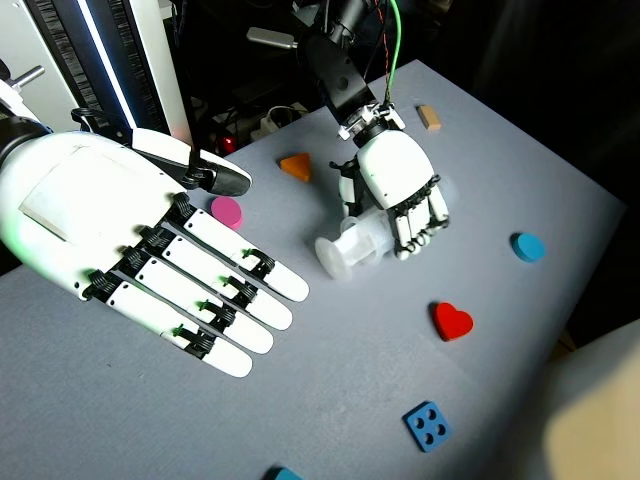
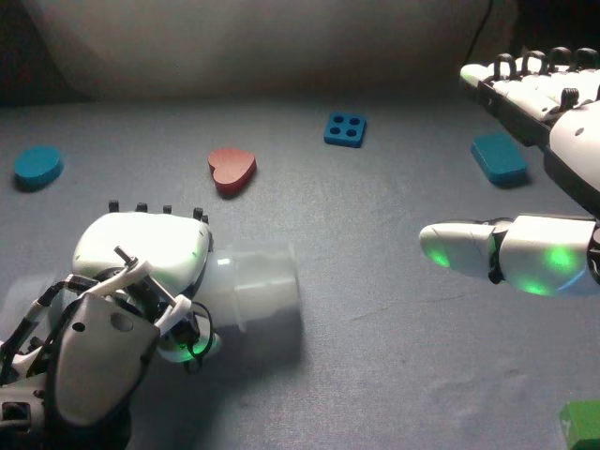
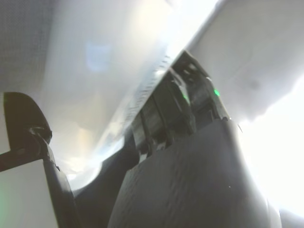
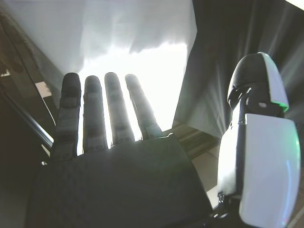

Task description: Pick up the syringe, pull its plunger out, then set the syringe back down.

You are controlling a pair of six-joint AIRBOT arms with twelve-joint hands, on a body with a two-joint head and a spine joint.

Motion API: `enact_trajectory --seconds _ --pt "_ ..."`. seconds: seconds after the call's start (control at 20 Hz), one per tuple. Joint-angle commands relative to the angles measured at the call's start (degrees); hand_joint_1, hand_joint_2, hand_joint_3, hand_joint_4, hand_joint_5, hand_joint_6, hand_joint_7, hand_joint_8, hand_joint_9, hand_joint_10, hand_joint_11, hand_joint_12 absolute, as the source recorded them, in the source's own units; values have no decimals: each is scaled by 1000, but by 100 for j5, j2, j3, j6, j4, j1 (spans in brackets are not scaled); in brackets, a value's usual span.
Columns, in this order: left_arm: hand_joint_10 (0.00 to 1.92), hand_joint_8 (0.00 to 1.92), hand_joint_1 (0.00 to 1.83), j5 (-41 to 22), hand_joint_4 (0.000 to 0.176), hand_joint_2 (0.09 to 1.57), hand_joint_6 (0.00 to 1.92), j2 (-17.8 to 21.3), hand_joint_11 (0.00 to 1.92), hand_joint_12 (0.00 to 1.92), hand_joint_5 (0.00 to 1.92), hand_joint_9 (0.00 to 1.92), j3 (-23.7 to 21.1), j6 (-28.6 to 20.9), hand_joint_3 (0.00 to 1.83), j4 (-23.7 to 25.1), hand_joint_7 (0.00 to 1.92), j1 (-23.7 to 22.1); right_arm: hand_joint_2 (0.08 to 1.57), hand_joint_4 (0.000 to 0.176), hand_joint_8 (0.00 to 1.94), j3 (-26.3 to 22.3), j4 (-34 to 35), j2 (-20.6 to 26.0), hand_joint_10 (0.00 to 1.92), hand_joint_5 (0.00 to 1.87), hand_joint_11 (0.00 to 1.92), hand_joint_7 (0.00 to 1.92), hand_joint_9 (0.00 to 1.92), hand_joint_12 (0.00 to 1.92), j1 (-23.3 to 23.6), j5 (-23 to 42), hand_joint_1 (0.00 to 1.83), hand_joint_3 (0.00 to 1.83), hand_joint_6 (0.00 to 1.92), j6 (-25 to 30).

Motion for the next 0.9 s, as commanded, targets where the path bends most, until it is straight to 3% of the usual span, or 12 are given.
enact_trajectory --seconds 0.0,0.05,0.1,0.15,0.25,0.3,0.35,0.5,0.55,0.6,0.7,0.85 --pt "199 1065 1235 -257 0 1103 816 -42 659 1104 1018 1074 7 -18 0 175 997 40 950 0 1 5 -367 -12 0 3 0 5 1 180 38 419 249 4 0 53" --pt "1017 1021 1351 -253 0 1098 738 -42 730 1143 1031 922 0 -52 0 211 1008 40 961 0 0 5 -367 -12 0 0 0 0 0 147 38 419 226 6 0 53" --pt "1180 1006 1375 -212 0 1095 727 -40 783 1168 1026 900 -7 -75 0 253 1023 32 966 0 0 5 -367 -12 0 0 0 11 1 198 38 421 219 3 0 54" --pt "983 998 1291 -166 0 1073 660 -38 809 1182 1072 915 -13 -75 0 282 1082 22 967 0 2 5 -367 -12 2 3 0 20 7 240 38 422 218 1 1 56" --pt "857 1000 1267 -90 0 1066 629 -21 832 1176 1098 951 -32 -75 1 413 1089 -5 963 0 2 5 -367 -12 2 12 0 26 12 263 37 421 222 0 3 66" --pt "1139 1006 1359 -15 0 1083 668 1 833 1194 1069 915 -35 -82 1 488 1034 -39 962 0 5 5 -367 -12 4 29 0 41 20 288 35 419 225 0 6 79" --pt "1207 1023 1377 119 0 1090 687 47 843 1201 1064 903 -34 -163 0 725 1009 -81 955 0 4 5 -367 -12 4 36 0 44 23 295 33 412 239 0 8 122" --pt "1192 1005 1384 400 0 1079 600 168 876 1178 1123 927 -30 -163 0 1119 1005 -223 933 0 3 4 -367 -12 4 38 0 50 32 342 24 399 281 0 1 345" --pt "962 1024 1286 499 0 1059 488 208 882 1166 1204 957 -23 -163 0 1259 1038 -266 938 0 3 4 -367 -11 3 35 0 51 33 344 24 396 292 0 0 422" --pt "855 1013 1269 684 0 1049 426 262 889 1148 1240 989 -7 -195 0 1464 1054 -322 938 0 5 5 -367 -9 6 50 0 72 52 358 25 396 347 0 3 568" --pt "801 988 1265 898 0 1044 396 379 900 1142 1261 1012 3 -276 0 1837 1067 -436 916 0 8 5 -369 7 9 73 0 109 89 418 10 369 605 0 5 1081" --pt "788 958 1265 1138 0 1042 443 554 905 1145 1229 1019 9 -309 2 2153 1093 -672 942 0 7 78 -1096 62 9 113 0 167 138 410 -222 411 881 1 6 2806"
